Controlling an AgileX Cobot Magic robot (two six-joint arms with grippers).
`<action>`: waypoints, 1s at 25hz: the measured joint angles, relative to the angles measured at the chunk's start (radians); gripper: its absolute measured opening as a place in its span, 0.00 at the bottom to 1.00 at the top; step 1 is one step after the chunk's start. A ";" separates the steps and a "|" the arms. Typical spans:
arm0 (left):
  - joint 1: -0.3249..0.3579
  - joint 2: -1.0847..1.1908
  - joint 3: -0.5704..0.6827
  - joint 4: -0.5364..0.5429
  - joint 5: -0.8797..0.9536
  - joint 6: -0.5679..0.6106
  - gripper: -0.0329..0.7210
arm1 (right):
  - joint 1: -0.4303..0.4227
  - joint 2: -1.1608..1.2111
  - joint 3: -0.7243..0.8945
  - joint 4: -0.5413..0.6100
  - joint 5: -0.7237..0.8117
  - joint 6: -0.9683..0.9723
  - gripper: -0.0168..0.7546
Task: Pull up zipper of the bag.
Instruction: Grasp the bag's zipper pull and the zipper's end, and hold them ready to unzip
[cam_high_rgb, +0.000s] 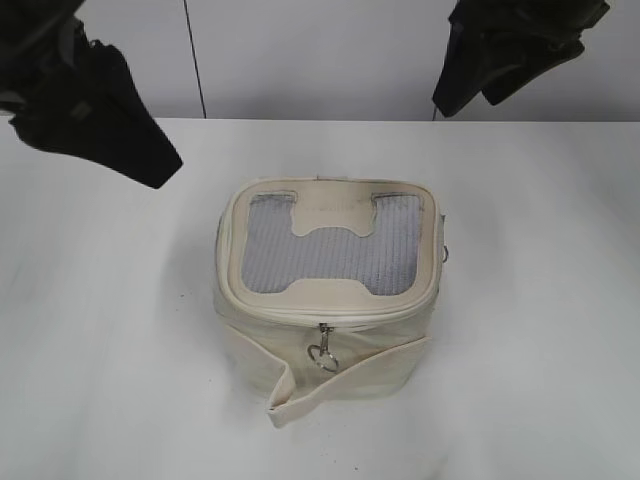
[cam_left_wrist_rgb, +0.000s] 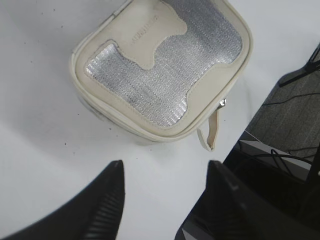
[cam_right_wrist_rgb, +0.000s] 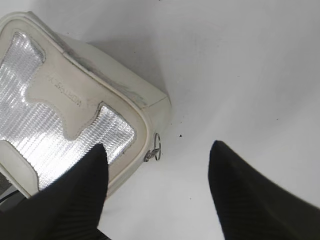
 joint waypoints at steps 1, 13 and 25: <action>0.000 0.000 0.000 0.000 0.003 0.000 0.58 | 0.000 -0.005 0.004 0.000 0.000 0.004 0.66; 0.000 0.032 0.000 0.001 -0.193 0.000 0.58 | 0.001 -0.082 0.019 0.000 0.000 0.020 0.66; 0.000 0.256 -0.094 -0.013 -0.301 0.013 0.58 | 0.001 -0.268 0.256 -0.046 0.000 0.025 0.66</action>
